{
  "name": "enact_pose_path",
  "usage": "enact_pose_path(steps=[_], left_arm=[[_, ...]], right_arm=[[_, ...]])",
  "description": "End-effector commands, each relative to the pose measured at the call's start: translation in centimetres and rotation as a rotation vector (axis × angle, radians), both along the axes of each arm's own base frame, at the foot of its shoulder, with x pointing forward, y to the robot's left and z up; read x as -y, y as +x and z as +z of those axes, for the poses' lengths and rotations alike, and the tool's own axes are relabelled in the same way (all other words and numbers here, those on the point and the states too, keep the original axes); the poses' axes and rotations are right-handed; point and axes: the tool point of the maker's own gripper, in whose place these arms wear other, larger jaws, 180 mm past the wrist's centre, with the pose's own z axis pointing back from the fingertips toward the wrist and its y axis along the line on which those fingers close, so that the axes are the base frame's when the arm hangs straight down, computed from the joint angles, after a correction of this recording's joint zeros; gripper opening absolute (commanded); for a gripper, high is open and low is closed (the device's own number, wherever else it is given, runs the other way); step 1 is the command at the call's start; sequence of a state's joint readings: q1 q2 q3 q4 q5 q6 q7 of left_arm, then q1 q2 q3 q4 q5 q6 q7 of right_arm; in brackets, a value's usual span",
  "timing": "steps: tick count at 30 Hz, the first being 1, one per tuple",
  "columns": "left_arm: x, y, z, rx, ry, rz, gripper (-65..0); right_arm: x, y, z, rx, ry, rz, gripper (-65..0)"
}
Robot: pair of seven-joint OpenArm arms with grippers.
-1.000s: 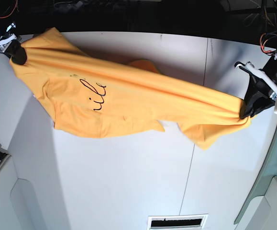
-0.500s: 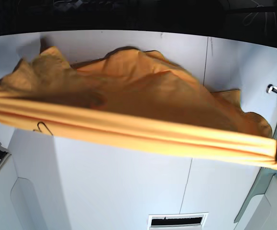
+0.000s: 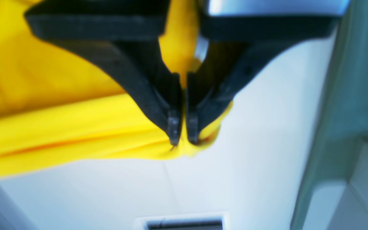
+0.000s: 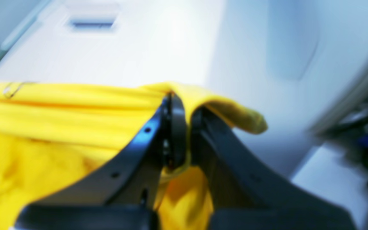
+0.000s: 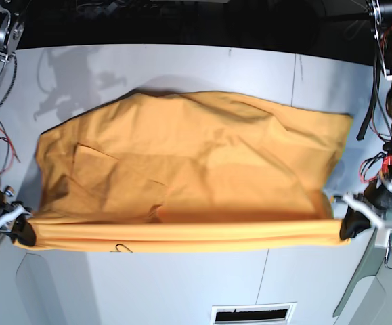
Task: Layout the t-shirt on the table in an organized manner, then fold the t-shirt properly
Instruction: 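Lift the shirt with both grippers and swing it to lay flat, then lower the shirt onto the table and release with both grippers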
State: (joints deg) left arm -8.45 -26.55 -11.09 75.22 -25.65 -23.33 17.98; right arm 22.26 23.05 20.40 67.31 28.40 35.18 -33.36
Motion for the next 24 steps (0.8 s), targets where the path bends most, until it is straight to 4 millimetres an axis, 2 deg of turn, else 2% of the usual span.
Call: enact_pose_path(steps=[1, 2, 3, 4, 5, 6, 7, 8, 9, 11, 13, 18, 24], left_arm=[[-3.9, 0.7, 0.8, 0.013, 0.058, 0.117, -65.0], [-4.3, 0.9, -0.6, -0.021, 0.047, 0.132, -65.0], [-4.5, 1.0, -1.9, -0.057, 0.033, 0.135, -65.0], [-4.2, 1.1, -2.8, -0.087, 0.021, 0.123, -65.0], [-3.7, 1.2, -3.5, -0.111, 0.014, 0.097, -61.5], [-3.2, 1.1, -4.0, -0.133, 0.013, 0.072, -54.1], [-3.0, 0.8, -4.7, -0.175, 0.017, 0.065, -47.3], [-2.7, 0.6, -5.1, -0.219, 0.017, 0.055, -42.1], [-2.1, 0.4, -5.4, -0.26, 0.013, 0.031, -40.1], [-0.9, -0.1, -5.6, -0.303, -0.002, -0.028, -40.0], [-0.6, -0.8, -5.5, -0.31, 0.005, -0.059, -40.0], [-2.2, -4.0, -5.8, -0.34, 0.083, -0.078, -40.0], [-3.3, -6.4, -6.9, -0.413, 0.124, -0.047, -39.4]], right_arm=[[2.4, 1.4, 1.3, 0.033, -0.025, -0.076, -65.0], [2.0, 1.8, 0.1, 0.008, -0.006, -0.082, -65.0], [1.5, 2.0, -1.1, -0.017, 0.011, -0.083, -59.3], [1.0, 2.2, -2.0, -0.036, 0.025, -0.084, -46.8], [0.5, 2.2, -2.8, -0.052, 0.048, -0.084, -34.8], [0.1, 2.2, -3.4, -0.066, 0.063, -0.085, -25.2], [-0.2, 2.1, -3.7, -0.071, 0.071, -0.084, -19.8], [-0.5, 1.9, -4.0, -0.081, 0.074, -0.079, -19.9], [-0.7, 1.7, -4.3, -0.097, 0.075, -0.072, -20.0], [-0.8, 0.9, -5.2, -0.15, 0.08, -0.066, -20.1], [-0.7, -0.2, -5.8, -0.184, 0.111, -0.072, -20.1], [0.8, -4.6, -8.5, -0.243, 0.188, -0.139, -20.1], [1.7, -9.3, -12.3, -0.309, 0.205, -0.196, -20.1]])
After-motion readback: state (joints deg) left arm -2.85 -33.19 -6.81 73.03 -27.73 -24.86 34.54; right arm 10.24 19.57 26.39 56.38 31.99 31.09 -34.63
